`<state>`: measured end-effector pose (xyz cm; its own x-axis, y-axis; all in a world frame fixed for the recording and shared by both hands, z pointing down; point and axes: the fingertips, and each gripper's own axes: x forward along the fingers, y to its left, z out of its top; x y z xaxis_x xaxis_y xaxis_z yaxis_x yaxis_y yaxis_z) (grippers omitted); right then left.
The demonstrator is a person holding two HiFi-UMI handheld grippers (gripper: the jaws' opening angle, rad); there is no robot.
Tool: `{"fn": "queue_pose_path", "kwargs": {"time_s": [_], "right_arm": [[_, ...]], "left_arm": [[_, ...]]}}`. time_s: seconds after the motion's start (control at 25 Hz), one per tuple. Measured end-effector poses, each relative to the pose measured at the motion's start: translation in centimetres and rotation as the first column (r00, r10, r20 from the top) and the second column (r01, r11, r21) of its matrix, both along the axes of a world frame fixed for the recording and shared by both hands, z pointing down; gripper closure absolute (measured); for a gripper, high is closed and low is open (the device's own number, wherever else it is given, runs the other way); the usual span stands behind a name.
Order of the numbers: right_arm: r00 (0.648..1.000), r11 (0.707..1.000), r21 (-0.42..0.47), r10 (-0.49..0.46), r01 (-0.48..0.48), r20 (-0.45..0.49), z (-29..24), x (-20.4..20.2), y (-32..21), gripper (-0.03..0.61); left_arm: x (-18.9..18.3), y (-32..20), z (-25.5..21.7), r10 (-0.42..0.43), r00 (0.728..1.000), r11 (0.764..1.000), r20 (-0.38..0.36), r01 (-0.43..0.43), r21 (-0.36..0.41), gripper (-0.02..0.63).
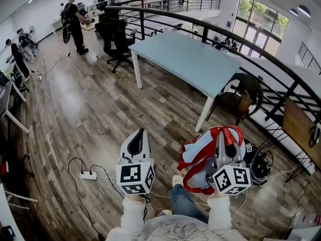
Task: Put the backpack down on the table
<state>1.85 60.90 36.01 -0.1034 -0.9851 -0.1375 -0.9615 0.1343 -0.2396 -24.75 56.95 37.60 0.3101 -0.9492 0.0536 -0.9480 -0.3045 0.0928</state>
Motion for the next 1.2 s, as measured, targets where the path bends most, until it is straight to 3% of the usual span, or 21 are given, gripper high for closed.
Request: {"fn": "queue_pose_path", "kwargs": {"time_s": [0.6,0.92,1.2], "right_arm": [[0.994,0.993,0.044,-0.105,0.106,-0.012,-2.7,5.7,-23.1,0.554],[0.989,0.988,0.045,-0.145,0.145,-0.016,-2.1,8.7,-30.9,0.554],[0.99,0.99,0.012,-0.142,0.142,-0.008,-0.8,9.9,-36.3,0.554]], "left_arm": [[6.9,-21.4,-2.7,-0.074,0.997,0.997,-0.001,0.074,0.035,0.606],[10.2,-28.5,-1.9,-0.091,0.996,0.996,0.011,0.091,0.023,0.606],[11.0,-34.1,-1.2,-0.099,0.995,0.995,0.021,0.099,0.005,0.606]]}}
